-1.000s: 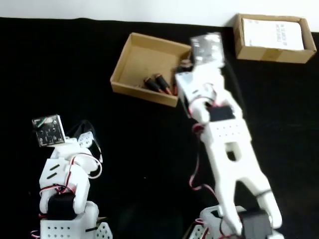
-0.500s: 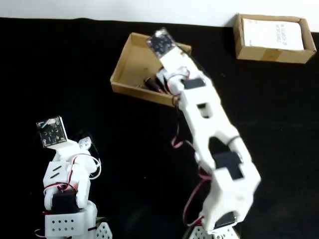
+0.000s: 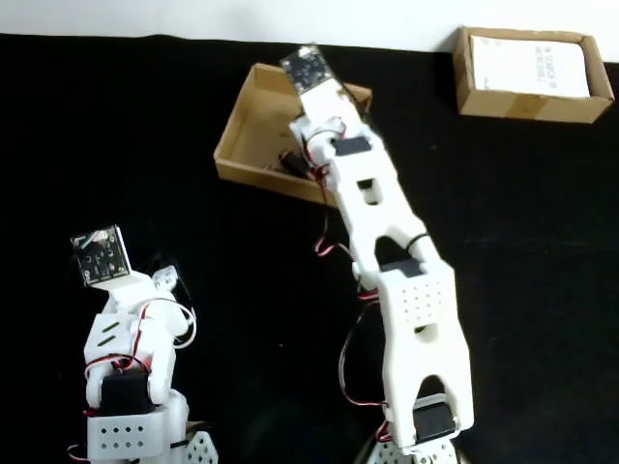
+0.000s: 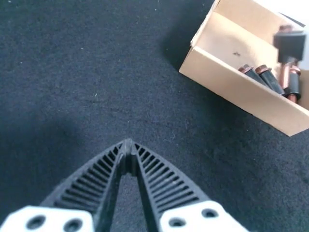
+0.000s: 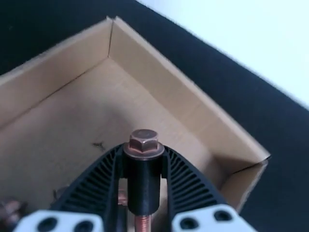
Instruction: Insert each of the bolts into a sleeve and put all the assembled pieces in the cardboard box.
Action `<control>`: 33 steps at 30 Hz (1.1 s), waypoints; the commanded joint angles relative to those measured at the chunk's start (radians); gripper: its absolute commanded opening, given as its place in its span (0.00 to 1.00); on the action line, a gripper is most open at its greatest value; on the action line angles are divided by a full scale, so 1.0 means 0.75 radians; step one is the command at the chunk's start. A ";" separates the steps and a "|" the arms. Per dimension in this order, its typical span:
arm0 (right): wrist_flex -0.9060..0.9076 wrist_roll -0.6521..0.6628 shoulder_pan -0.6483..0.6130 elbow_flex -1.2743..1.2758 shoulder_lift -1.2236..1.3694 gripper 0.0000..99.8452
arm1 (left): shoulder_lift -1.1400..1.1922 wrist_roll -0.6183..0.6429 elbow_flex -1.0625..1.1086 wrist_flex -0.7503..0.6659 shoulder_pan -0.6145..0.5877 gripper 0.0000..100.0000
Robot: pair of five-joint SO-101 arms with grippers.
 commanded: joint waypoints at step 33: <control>1.110 -0.399 0.052 -0.103 -0.881 0.01 | -0.003 0.002 0.024 0.033 0.019 0.01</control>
